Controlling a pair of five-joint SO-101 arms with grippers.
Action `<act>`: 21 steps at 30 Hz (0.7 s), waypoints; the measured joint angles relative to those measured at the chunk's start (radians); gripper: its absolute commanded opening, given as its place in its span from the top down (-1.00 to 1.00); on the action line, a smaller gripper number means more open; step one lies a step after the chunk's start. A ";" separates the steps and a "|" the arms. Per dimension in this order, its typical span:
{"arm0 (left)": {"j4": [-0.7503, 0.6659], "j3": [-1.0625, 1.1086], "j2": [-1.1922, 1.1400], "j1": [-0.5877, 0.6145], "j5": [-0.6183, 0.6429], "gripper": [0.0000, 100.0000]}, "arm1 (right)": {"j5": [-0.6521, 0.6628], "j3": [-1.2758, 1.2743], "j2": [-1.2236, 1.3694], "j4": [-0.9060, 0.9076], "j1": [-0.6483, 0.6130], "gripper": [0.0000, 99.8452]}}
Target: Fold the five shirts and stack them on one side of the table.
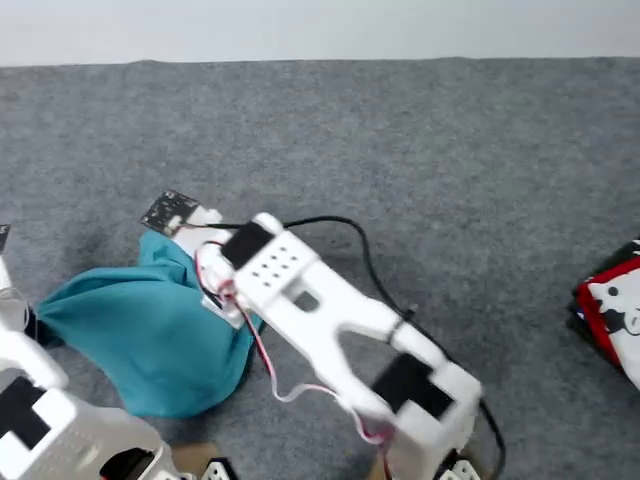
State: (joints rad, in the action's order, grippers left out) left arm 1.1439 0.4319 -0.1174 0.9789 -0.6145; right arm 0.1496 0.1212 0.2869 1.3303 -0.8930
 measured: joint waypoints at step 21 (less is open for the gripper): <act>0.051 -0.021 0.017 0.000 0.000 0.88 | 0.172 0.678 0.525 0.358 -0.015 0.98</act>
State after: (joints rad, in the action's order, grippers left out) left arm 1.1945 0.4104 -0.1005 0.9789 -0.6145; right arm 0.3214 0.7994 0.8117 1.6878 -0.9083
